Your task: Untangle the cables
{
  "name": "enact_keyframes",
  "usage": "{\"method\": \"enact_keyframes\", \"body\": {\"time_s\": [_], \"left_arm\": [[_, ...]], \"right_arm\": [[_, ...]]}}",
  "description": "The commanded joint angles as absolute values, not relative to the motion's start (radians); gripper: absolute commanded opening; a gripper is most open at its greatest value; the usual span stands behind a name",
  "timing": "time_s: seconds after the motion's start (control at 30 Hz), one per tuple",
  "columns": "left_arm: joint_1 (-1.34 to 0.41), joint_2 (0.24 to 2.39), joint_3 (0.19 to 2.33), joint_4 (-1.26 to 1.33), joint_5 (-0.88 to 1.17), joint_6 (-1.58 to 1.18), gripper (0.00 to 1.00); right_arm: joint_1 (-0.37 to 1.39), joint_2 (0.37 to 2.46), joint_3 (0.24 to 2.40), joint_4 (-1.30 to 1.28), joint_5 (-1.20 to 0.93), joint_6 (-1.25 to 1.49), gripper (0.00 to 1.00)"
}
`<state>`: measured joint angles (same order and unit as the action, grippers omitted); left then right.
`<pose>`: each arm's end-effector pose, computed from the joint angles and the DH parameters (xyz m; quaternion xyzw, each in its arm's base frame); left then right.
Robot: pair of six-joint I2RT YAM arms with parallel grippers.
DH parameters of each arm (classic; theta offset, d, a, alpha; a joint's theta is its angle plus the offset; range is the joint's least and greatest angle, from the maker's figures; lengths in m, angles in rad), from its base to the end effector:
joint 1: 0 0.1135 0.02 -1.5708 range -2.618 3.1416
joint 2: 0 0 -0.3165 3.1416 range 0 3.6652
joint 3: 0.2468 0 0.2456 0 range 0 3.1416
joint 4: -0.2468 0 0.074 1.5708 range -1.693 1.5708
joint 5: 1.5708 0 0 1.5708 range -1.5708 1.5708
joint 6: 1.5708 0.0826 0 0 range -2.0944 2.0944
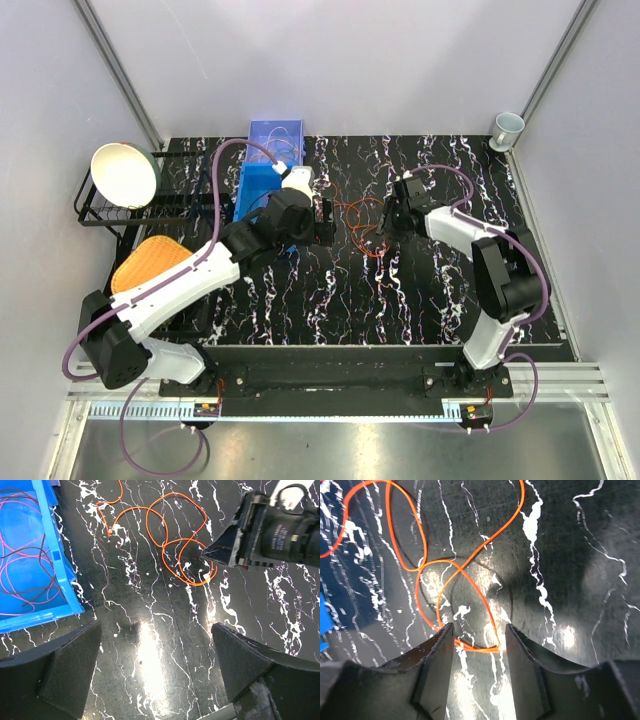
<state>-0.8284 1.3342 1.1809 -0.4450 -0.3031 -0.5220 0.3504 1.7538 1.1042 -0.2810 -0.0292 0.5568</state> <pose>0.2322 -0.2166 0.3580 0.0637 0.8745 -0.1846 0.4440 0.3721 0.1386 0.2029 0.0932 0.9445 0.1503 0.2767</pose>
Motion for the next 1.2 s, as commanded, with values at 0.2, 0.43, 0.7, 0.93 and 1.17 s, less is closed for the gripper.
{"method": "enact_keyframes", "body": {"time_s": [0.2, 0.43, 0.7, 0.93, 1.17], "left_arm": [[-0.833, 1.296, 1.155, -0.396, -0.319, -0.523, 0.94], [-0.833, 1.295, 1.144, -0.388, -0.321, -0.522, 0.94], [-0.834, 1.286, 1.127, -0.348, -0.313, -0.52, 0.93], [-0.834, 1.273, 1.078, -0.255, -0.292, -0.515, 0.92], [-0.865, 1.295, 1.034, -0.143, -0.256, -0.477, 0.91]], "right_arm": [[0.348, 1.856, 1.186, -0.253, -0.061, 0.511, 0.39], [0.348, 1.815, 1.187, -0.259, -0.074, 0.473, 0.0], [0.348, 1.504, 1.259, -0.351, -0.178, 0.428, 0.0], [0.347, 1.257, 1.432, -0.449, -0.305, 0.456, 0.0], [0.348, 1.218, 1.468, -0.479, -0.35, 0.495, 0.0]]}}
